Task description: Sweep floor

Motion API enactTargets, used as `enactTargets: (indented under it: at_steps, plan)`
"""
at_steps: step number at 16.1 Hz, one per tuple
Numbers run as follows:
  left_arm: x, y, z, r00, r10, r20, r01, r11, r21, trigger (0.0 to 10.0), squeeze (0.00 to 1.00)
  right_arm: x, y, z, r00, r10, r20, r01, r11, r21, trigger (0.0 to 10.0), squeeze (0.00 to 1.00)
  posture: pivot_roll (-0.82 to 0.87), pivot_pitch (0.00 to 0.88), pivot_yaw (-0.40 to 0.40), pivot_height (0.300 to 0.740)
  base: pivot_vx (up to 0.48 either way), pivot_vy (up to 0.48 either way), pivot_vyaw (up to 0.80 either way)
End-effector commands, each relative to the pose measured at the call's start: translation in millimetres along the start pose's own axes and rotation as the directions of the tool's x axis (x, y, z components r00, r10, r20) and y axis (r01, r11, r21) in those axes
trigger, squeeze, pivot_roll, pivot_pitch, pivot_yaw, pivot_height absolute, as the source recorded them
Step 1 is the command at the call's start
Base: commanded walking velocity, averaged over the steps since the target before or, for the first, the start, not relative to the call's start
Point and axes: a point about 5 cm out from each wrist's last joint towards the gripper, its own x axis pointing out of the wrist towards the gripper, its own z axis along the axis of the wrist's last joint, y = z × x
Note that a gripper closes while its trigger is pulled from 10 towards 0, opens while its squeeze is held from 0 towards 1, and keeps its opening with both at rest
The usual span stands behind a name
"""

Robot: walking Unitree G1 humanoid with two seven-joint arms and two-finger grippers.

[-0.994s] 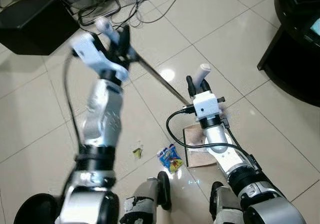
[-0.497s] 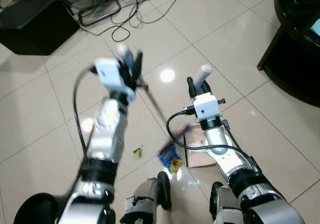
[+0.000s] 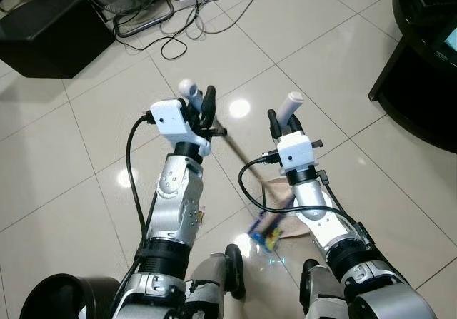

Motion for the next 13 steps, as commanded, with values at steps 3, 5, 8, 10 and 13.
enactTargets:
  at_steps: [3, 5, 8, 10, 13]
  plan:
    - [7.2, 6.1, 20.3, 0.997, -0.023, 0.070, 0.021, 0.999, 0.037, 10.0, 0.00, -4.0, -1.9, -6.2, 0.999, -0.008, -0.041, 0.009, 1.000, 0.008, 10.0, 0.00, 0.16, 0.262, 0.195, 0.740, 0.000, 0.000, 0.00]
    - [21.4, 16.9, 37.8, 0.992, -0.040, 0.117, 0.026, 0.992, 0.121, 10.0, 0.00, -2.4, -10.1, -4.9, 0.998, -0.053, -0.034, 0.054, 0.998, 0.026, 10.0, 0.00, 0.15, 0.238, 0.189, 0.740, 0.000, 0.000, 0.00]
    - [43.4, 31.0, 66.7, 0.981, -0.045, 0.191, 0.009, 0.983, 0.185, 10.0, 0.00, -5.1, -19.9, -5.8, 0.993, -0.111, -0.037, 0.112, 0.993, 0.041, 10.0, 0.00, 0.14, 0.198, 0.184, 0.740, 0.000, 0.000, 0.00]
    - [54.3, 38.0, 83.3, 0.973, -0.046, 0.226, -0.005, 0.976, 0.219, 10.0, 0.00, -8.2, -25.9, -6.1, 0.989, -0.144, -0.036, 0.145, 0.988, 0.052, 10.0, 0.00, 0.13, 0.171, 0.184, 0.740, 0.000, 0.000, 0.00]
    - [52.6, 54.3, 76.4, 0.990, -0.021, 0.143, -0.021, 0.958, 0.285, 10.0, 0.00, -11.4, -41.0, -4.4, 0.972, -0.235, -0.033, 0.237, 0.968, 0.078, 10.0, 0.00, 0.07, 0.112, 0.185, 0.740, 0.000, 0.000, 0.00]
